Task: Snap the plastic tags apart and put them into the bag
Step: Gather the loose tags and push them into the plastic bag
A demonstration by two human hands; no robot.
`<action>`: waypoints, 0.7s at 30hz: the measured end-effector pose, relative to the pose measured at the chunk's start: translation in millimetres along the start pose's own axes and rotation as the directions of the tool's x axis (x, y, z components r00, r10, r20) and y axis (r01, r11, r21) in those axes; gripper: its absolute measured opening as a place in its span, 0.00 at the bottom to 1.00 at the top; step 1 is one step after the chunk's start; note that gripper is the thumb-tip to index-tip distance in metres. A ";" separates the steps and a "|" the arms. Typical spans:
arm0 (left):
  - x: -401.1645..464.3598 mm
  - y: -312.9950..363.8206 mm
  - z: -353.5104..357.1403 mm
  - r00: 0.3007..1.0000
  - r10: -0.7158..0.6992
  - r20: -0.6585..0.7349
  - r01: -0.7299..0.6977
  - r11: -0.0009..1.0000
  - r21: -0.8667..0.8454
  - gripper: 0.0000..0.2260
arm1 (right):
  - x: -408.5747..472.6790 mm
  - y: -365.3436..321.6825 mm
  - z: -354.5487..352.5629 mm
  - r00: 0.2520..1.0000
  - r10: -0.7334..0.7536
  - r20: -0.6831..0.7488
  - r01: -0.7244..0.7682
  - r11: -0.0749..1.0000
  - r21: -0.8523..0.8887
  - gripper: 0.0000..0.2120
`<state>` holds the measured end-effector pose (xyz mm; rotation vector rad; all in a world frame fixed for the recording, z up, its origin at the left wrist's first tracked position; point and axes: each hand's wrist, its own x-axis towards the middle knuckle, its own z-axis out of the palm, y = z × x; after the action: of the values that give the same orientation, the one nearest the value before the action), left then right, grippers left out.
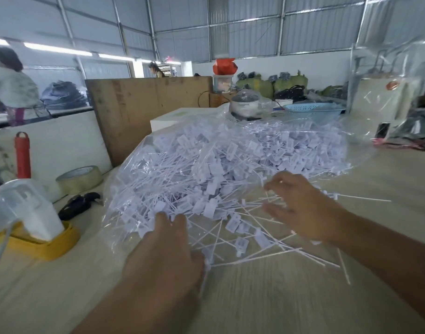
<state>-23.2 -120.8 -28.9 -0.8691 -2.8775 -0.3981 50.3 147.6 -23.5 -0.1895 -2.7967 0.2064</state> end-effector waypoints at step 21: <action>30.7 83.6 24.7 0.959 0.233 0.159 -0.182 0.941 -0.285 0.28 | -3.2 29.2 5.7 0.894 0.315 0.319 -0.347 0.936 0.050 0.31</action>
<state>-2.9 -30.7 -28.9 -1.3109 -2.8997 -0.7304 54.5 175.0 -34.6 -0.6661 -3.0298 0.5044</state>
